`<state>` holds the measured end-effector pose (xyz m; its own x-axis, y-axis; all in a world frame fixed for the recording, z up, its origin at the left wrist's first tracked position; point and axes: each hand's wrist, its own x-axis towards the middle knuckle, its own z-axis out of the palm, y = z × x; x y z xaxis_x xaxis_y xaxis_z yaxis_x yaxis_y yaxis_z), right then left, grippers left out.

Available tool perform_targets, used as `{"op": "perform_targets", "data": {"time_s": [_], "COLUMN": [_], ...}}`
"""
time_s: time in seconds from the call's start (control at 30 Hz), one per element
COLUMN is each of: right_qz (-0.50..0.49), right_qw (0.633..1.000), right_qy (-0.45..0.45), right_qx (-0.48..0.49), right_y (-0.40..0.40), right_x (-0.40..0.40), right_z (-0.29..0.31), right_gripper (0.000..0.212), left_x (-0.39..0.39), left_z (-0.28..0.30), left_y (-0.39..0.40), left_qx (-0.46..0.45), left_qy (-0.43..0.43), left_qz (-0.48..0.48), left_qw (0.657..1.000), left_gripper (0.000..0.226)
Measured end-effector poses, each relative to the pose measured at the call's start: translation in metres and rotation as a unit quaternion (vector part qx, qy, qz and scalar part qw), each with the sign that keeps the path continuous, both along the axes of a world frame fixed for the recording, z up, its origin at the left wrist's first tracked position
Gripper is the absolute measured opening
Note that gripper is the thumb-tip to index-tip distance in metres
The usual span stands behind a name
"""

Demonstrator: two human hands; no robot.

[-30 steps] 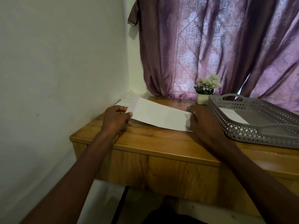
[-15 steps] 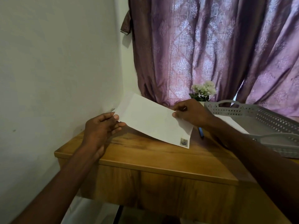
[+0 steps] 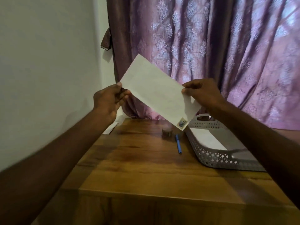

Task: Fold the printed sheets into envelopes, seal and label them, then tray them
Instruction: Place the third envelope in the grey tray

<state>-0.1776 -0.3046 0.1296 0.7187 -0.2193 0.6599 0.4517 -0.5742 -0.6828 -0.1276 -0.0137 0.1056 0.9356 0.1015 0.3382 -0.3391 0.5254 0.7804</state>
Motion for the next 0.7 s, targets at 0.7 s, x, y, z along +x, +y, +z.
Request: {"op": "perform_targets", "data": {"time_s": [0.7], "right_qz": [-0.143], "right_qw": [0.917], "right_qy": [0.360], "right_qx": [0.093], "right_y": [-0.142], "right_x": [-0.058], "right_z": [-0.068], "right_gripper": [0.023], "left_x": [0.084], "left_z": [-0.016], "left_y": [-0.244], "left_qx": [0.449], "left_qy": [0.057], "left_qz": [0.091], "left_qw": [0.887], "left_gripper": [0.046]}}
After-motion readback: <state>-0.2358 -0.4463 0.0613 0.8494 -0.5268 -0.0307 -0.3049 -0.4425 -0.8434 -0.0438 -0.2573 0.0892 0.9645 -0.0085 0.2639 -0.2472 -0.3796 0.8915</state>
